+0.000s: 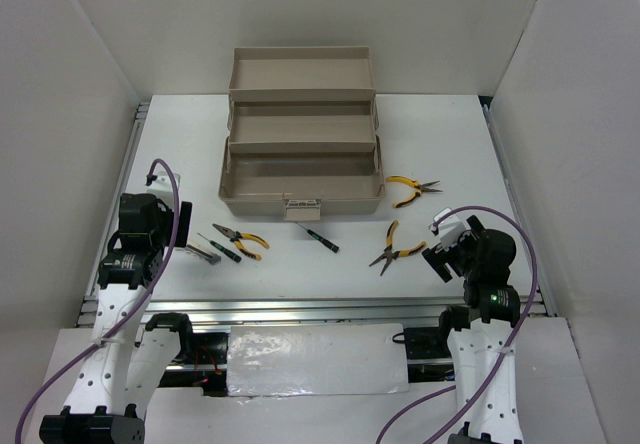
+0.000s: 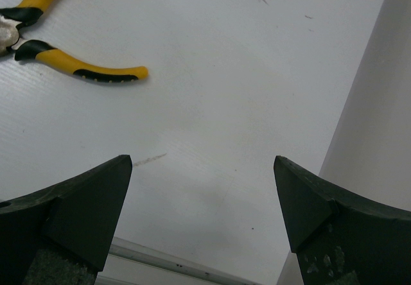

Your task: Sort the tools into containers

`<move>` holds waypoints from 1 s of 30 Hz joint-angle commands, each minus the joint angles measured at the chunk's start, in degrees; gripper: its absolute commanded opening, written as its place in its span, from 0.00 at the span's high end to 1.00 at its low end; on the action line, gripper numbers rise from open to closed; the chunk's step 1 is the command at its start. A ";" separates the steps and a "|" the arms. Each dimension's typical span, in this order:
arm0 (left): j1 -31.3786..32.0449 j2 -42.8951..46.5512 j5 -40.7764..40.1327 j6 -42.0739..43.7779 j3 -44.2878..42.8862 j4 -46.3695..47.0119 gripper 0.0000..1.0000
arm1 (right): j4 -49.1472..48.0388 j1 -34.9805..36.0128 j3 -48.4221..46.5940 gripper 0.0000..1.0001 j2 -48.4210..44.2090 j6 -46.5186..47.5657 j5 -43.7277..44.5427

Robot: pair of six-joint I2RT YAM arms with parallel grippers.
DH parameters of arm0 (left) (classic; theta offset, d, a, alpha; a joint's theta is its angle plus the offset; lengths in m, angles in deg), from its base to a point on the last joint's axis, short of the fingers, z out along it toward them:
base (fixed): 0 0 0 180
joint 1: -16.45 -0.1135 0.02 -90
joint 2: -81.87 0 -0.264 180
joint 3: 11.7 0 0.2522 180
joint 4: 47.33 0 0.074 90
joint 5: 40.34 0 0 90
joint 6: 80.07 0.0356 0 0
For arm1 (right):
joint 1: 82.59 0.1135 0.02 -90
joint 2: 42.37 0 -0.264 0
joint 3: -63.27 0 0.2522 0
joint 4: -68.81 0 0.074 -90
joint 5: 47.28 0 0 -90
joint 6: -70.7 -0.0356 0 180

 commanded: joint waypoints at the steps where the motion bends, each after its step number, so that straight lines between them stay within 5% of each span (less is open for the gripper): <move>1: -0.22 -0.04 1.39 0.66 -0.35 1.49 0.01 | 2.32 -0.32 -2.09 0.00 0.63 4.88 -2.28; 7: -0.13 -5.32 7.01 0.22 -7.72 -3.00 0.01 | 7.93 -0.32 -7.36 0.00 9.31 12.97 -4.83; 11: -0.13 -6.02 9.13 -0.83 -8.70 -3.01 0.01 | 9.79 0.47 -12.19 0.10 18.09 17.37 -5.89; 16: -0.04 -6.46 7.20 -1.45 -7.03 -1.95 0.01 | 9.89 5.90 -14.31 0.40 24.86 22.46 -5.01; 19: -0.04 -6.55 7.98 -1.54 -7.12 -2.12 0.02 | 8.30 9.08 -13.87 0.48 29.95 24.57 -3.44; 30: -0.04 -6.99 9.57 -0.66 -7.03 -2.39 0.03 | 3.82 19.45 -17.56 0.53 45.62 31.17 -5.10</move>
